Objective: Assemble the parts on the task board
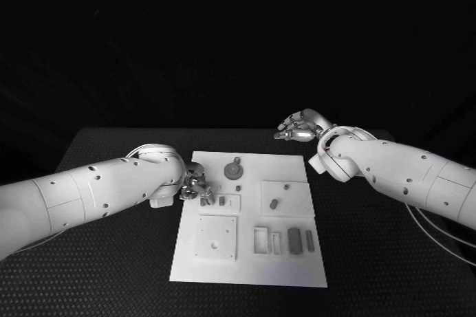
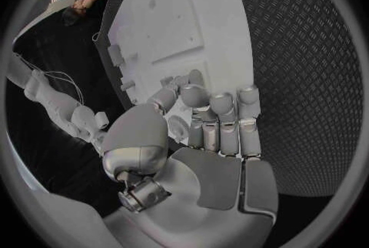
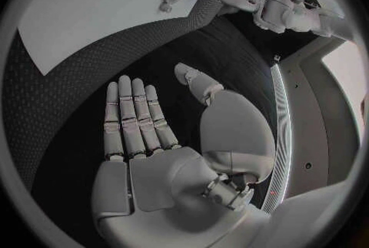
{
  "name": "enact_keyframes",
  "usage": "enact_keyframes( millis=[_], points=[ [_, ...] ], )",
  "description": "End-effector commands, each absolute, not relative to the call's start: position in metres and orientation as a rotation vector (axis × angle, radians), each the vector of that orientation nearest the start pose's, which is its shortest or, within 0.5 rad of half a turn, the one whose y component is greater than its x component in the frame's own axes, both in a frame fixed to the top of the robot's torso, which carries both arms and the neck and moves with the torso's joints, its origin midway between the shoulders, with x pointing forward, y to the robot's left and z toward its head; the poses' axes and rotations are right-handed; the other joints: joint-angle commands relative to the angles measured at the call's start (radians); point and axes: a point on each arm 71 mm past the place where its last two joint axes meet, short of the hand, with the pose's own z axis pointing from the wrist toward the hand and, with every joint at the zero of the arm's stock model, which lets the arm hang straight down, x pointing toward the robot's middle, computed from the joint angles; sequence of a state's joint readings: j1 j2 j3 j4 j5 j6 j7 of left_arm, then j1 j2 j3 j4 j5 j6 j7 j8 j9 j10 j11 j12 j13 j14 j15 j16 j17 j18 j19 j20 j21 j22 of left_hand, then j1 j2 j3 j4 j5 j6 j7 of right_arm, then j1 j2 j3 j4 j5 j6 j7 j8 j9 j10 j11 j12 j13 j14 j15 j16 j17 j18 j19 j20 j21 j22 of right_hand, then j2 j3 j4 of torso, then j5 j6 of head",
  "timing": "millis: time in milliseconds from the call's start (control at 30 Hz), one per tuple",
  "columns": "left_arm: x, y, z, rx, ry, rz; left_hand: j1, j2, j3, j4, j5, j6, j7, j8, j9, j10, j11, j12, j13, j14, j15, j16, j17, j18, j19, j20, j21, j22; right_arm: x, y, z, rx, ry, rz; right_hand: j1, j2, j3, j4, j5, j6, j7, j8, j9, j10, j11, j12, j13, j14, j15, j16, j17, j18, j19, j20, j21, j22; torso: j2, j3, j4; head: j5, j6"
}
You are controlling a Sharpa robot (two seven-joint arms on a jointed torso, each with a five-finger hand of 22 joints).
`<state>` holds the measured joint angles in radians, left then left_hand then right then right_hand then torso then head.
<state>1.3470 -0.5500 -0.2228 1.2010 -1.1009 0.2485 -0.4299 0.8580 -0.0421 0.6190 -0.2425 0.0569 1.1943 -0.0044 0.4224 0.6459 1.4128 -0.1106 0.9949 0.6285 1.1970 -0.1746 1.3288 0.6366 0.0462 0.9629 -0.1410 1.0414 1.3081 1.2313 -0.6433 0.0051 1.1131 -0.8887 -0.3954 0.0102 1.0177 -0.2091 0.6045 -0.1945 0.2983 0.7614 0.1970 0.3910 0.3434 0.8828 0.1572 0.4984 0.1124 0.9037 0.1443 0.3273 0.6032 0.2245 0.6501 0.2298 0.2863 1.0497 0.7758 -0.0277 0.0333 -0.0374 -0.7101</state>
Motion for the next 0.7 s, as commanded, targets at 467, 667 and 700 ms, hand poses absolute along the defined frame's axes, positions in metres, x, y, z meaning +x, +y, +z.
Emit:
enact_keyframes(
  millis=[467, 667, 700],
  points=[
    [0.5272, 0.1694, -0.2423, 0.087, 2.423, -0.203, -0.022, -0.019, -0.028, 0.05, -0.008, -0.039, 0.015, -0.022, -0.008, -0.009, 0.01, 0.005, -0.003, -0.01, -0.007, 0.006, -0.005, 0.005, -0.013, -0.122, 0.0, 0.014, 0.5679, -0.2306, -0.1759, 0.463, 1.578, 0.789, 0.004, -0.006, -0.006, 0.001, 0.003, -0.007, 0.009, 0.002, -0.002, -0.005, 0.006, -0.006, -0.003, -0.009, 0.0, -0.004, -0.001, 0.006, -0.007, 0.001, -0.005, 0.002, 0.0, 0.0014, -0.0006, 0.0, 0.0],
    [0.5276, 0.1683, -0.2419, 0.084, 2.416, -0.207, -0.043, -0.036, -0.036, 0.073, -0.008, -0.049, 0.019, -0.031, -0.012, -0.009, 0.014, 0.006, -0.003, -0.011, -0.008, 0.008, -0.006, 0.005, -0.014, -0.123, -0.001, 0.014, 0.568, -0.2305, -0.1759, 0.463, 1.578, 0.79, 0.004, -0.006, -0.006, 0.001, 0.003, -0.007, 0.009, 0.002, -0.002, -0.005, 0.006, -0.006, -0.003, -0.01, 0.001, -0.005, -0.002, 0.006, -0.007, 0.002, -0.005, 0.002, 0.001, 0.0007, -0.0013, 0.0, 0.0],
    [0.5277, 0.1682, -0.2418, 0.082, 2.414, -0.208, -0.047, -0.039, -0.037, 0.076, -0.008, -0.05, 0.019, -0.031, -0.012, -0.009, 0.014, 0.006, -0.003, -0.011, -0.009, 0.008, -0.006, 0.006, -0.014, -0.123, -0.001, 0.014, 0.568, -0.2305, -0.1759, 0.463, 1.578, 0.79, 0.004, -0.006, -0.006, 0.001, 0.003, -0.008, 0.009, 0.002, -0.002, -0.005, 0.006, -0.006, -0.003, -0.01, 0.001, -0.005, -0.002, 0.006, -0.007, 0.002, -0.005, 0.002, 0.001, 0.0007, -0.0013, 0.0, 0.0]
  ],
)
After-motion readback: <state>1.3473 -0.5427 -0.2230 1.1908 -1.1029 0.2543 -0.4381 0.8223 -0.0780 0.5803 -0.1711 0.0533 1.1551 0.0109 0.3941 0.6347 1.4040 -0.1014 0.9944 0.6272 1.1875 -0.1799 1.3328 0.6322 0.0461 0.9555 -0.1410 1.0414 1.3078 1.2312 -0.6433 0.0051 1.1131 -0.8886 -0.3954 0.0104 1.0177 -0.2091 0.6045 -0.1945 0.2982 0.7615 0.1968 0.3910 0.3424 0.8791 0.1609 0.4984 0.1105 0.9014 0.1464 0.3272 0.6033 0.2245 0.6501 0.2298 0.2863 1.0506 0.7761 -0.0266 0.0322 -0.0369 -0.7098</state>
